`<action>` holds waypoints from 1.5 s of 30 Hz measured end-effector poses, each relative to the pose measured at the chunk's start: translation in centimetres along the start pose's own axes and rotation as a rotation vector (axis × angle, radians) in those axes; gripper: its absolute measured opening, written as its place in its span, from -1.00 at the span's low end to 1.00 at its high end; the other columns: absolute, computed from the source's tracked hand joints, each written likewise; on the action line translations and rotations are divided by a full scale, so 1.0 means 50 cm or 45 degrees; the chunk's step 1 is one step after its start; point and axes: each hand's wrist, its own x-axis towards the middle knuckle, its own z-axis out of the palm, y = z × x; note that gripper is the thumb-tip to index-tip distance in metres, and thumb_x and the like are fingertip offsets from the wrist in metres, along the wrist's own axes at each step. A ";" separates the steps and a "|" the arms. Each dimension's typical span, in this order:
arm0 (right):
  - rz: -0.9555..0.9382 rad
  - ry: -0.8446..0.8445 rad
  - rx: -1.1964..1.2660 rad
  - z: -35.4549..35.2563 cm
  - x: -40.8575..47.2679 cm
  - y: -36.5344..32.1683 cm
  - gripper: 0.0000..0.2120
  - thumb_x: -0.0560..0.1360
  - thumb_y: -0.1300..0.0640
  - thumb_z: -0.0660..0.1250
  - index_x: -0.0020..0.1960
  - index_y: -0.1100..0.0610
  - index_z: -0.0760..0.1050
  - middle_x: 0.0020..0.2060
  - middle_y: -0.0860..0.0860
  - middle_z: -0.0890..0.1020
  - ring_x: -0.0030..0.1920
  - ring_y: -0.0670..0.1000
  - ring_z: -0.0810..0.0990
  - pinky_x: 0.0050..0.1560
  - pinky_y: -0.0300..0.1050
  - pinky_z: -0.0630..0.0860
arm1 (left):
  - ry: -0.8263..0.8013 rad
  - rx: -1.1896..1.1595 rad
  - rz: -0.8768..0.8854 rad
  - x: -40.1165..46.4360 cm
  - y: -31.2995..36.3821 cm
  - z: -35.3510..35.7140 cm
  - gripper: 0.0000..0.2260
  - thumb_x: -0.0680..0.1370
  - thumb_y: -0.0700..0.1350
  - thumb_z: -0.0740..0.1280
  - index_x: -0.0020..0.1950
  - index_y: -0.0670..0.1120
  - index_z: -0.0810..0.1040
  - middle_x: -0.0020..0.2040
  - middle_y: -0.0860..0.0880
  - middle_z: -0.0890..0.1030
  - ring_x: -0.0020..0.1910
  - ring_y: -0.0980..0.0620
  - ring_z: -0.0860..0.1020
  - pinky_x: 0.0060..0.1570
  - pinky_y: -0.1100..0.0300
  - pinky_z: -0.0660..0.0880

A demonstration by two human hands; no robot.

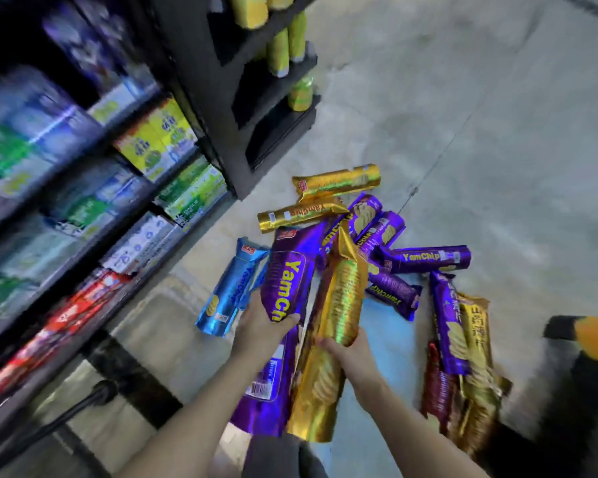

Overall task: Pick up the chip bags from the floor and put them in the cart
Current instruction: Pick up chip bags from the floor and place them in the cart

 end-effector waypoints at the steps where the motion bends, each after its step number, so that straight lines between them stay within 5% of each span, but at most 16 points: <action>1: -0.025 -0.030 -0.018 -0.008 -0.040 -0.036 -0.24 0.08 0.02 0.57 0.18 0.18 0.34 0.01 0.10 0.62 -0.08 0.07 0.64 -0.05 -0.02 0.61 | 0.023 -0.030 0.029 -0.034 0.044 -0.027 -0.51 0.36 -0.06 0.51 0.21 -0.03 0.39 -0.03 0.01 0.60 -0.03 -0.02 0.55 -0.04 0.19 0.40; 7: -0.272 -0.208 -0.135 -0.030 -0.255 -0.229 -0.25 0.05 0.05 0.61 0.17 0.13 0.42 -0.02 0.09 0.67 -0.06 0.10 0.67 -0.07 -0.05 0.63 | 0.079 -0.251 0.231 -0.214 0.219 -0.173 -0.58 0.36 -0.04 0.52 0.09 0.05 0.39 -0.13 0.17 0.56 -0.11 0.13 0.54 -0.11 0.24 0.43; 11: -0.465 -0.306 -0.169 -0.021 -0.393 -0.310 -0.65 0.36 0.14 0.51 0.10 0.03 0.50 0.02 0.08 0.68 0.02 0.09 0.67 0.13 0.09 0.58 | 0.093 -0.382 0.282 -0.312 0.279 -0.262 -0.53 0.26 0.10 0.53 0.09 0.03 0.48 -0.06 0.02 0.67 -0.11 0.07 0.64 -0.14 0.19 0.51; 16: -0.642 -0.425 -0.236 0.038 -0.552 -0.349 -0.48 0.34 -0.03 0.52 0.23 0.08 0.46 0.00 0.00 0.67 -0.07 -0.04 0.68 -0.07 -0.21 0.62 | 0.194 -0.564 0.330 -0.458 0.303 -0.379 -0.56 0.28 0.03 0.54 0.04 0.07 0.40 -0.05 0.01 0.64 -0.05 -0.03 0.63 0.06 -0.02 0.55; 19: -0.700 -0.639 -0.288 0.099 -0.629 -0.344 -0.66 0.47 0.15 0.41 0.22 0.14 0.48 -0.05 0.01 0.69 -0.13 -0.06 0.71 -0.20 -0.26 0.62 | 0.292 -0.622 0.314 -0.534 0.260 -0.459 -0.54 0.28 0.04 0.55 0.05 0.00 0.42 -0.06 0.00 0.63 -0.05 -0.04 0.63 0.09 -0.05 0.55; 22: -0.661 -0.707 -0.405 0.182 -0.687 -0.322 -0.40 0.27 -0.10 0.54 0.23 0.08 0.49 0.02 0.08 0.70 0.01 0.09 0.69 0.10 0.10 0.60 | 0.398 -0.687 0.292 -0.618 0.196 -0.537 -0.69 0.37 -0.05 0.52 -0.03 0.01 0.45 -0.11 -0.02 0.64 -0.13 -0.04 0.63 0.03 -0.02 0.55; 24: -0.666 -0.747 -0.459 0.247 -0.721 -0.302 -0.19 0.07 -0.27 0.58 0.23 0.03 0.49 0.00 0.04 0.70 -0.01 0.06 0.70 0.12 0.10 0.59 | 0.512 -0.724 0.258 -0.671 0.143 -0.588 -0.69 0.35 -0.04 0.53 -0.09 0.06 0.42 -0.11 -0.02 0.63 -0.17 0.00 0.62 -0.02 0.01 0.55; 25: -0.668 -0.780 -0.496 0.282 -0.738 -0.290 -0.22 0.06 -0.28 0.58 0.18 0.03 0.50 -0.02 0.02 0.71 -0.02 0.05 0.69 0.12 0.09 0.59 | 0.570 -0.732 0.230 -0.694 0.116 -0.611 -0.68 0.34 -0.01 0.53 -0.10 0.07 0.42 -0.12 0.00 0.62 -0.18 0.03 0.61 -0.06 0.05 0.55; 28: -0.680 -0.851 -0.594 0.370 -0.812 -0.237 -0.74 0.36 -0.01 0.50 -0.12 0.03 0.45 -0.18 -0.03 0.65 -0.10 0.05 0.64 0.00 -0.07 0.58 | 0.735 -0.763 0.153 -0.760 0.033 -0.674 -0.68 0.34 0.01 0.53 -0.11 0.07 0.41 -0.17 0.05 0.58 -0.20 0.05 0.57 -0.17 0.16 0.48; 32: -0.705 -0.971 -0.629 0.471 -0.870 -0.153 -0.79 0.41 0.08 0.46 -0.10 0.03 0.42 -0.19 -0.06 0.63 -0.11 0.04 0.63 -0.02 -0.08 0.56 | 0.844 -0.775 0.037 -0.836 -0.072 -0.744 -0.46 0.25 0.09 0.55 0.09 -0.10 0.45 -0.15 0.02 0.58 -0.13 -0.03 0.56 -0.12 0.14 0.48; 34: -0.674 -1.009 -0.652 0.526 -0.880 -0.108 -0.70 0.39 0.07 0.48 0.04 0.05 0.47 -0.11 -0.04 0.66 -0.03 0.04 0.65 0.08 -0.06 0.58 | 0.866 -0.803 0.002 -0.865 -0.137 -0.769 -0.36 0.14 0.20 0.52 0.08 -0.09 0.46 -0.12 -0.02 0.62 -0.10 -0.05 0.61 0.04 0.03 0.54; 39: -0.637 -1.065 -0.791 0.677 -0.923 0.022 -0.43 0.32 0.00 0.54 0.23 0.13 0.42 -0.06 -0.03 0.67 -0.15 -0.12 0.65 -0.21 -0.31 0.55 | 0.938 -0.925 -0.072 -0.930 -0.316 -0.836 -0.37 0.12 0.21 0.52 0.07 -0.05 0.48 -0.03 -0.08 0.66 -0.06 -0.07 0.64 0.07 -0.01 0.55; 42: -0.569 -1.051 -0.894 0.762 -0.959 0.112 -0.25 0.26 -0.11 0.56 0.31 0.14 0.34 0.09 0.01 0.62 0.01 -0.03 0.63 -0.01 -0.22 0.57 | 0.967 -0.985 -0.120 -0.963 -0.426 -0.880 -0.57 0.36 -0.07 0.54 0.13 -0.16 0.47 -0.13 -0.03 0.63 -0.20 0.05 0.60 -0.23 0.31 0.53; 45: -0.514 -1.042 -0.951 0.840 -0.989 0.212 -0.01 0.11 -0.27 0.57 0.36 0.12 0.26 0.19 0.02 0.57 0.16 0.03 0.58 0.24 -0.05 0.49 | 0.974 -1.047 -0.152 -0.990 -0.544 -0.919 -0.52 0.31 -0.09 0.57 0.13 -0.17 0.47 -0.12 -0.04 0.64 -0.21 0.04 0.61 -0.26 0.27 0.53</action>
